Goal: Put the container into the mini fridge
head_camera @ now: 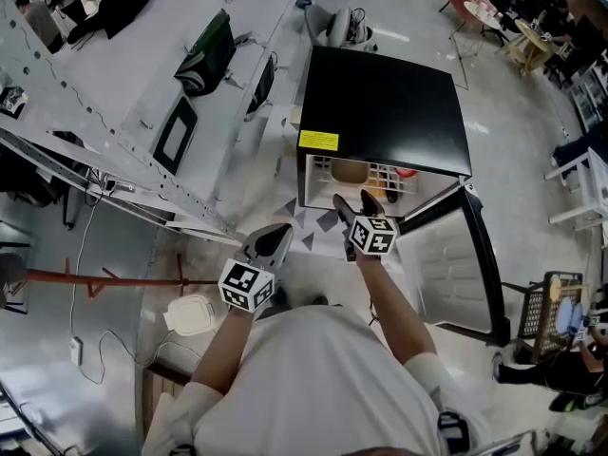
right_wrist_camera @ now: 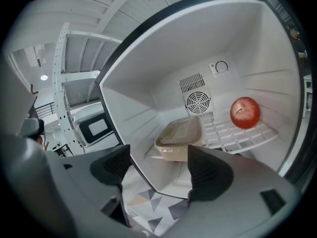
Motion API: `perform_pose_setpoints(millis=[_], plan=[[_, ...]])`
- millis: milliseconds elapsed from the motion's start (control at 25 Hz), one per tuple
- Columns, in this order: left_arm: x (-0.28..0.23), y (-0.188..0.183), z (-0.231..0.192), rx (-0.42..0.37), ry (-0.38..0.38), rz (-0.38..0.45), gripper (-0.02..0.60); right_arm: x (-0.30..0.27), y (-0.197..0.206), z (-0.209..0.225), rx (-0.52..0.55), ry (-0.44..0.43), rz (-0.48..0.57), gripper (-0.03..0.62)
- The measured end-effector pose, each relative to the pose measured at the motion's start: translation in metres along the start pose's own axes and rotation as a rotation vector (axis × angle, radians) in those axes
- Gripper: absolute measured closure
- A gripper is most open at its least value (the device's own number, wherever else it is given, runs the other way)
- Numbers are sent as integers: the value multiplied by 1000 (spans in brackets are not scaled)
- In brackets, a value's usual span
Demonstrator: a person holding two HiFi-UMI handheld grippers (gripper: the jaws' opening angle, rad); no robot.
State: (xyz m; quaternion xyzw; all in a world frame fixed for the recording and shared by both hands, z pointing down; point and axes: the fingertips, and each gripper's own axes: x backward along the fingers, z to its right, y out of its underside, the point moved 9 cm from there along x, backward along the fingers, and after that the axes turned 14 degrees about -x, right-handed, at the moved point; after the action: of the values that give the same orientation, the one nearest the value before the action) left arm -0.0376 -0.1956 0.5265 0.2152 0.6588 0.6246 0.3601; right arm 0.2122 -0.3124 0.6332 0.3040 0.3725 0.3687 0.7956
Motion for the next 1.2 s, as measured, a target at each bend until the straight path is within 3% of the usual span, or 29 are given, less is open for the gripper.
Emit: perform_pose_setpoints(millis=[560, 1000, 1200], plan=[[-5, -3, 44, 31, 17, 21, 577, 88, -38, -38, 109, -96, 83, 385], [8, -8, 68, 30, 3, 37, 577, 140, -38, -56, 198, -151, 66, 489], [18, -19, 66, 24, 21, 63, 577, 163, -38, -69, 202, -181, 70, 573]])
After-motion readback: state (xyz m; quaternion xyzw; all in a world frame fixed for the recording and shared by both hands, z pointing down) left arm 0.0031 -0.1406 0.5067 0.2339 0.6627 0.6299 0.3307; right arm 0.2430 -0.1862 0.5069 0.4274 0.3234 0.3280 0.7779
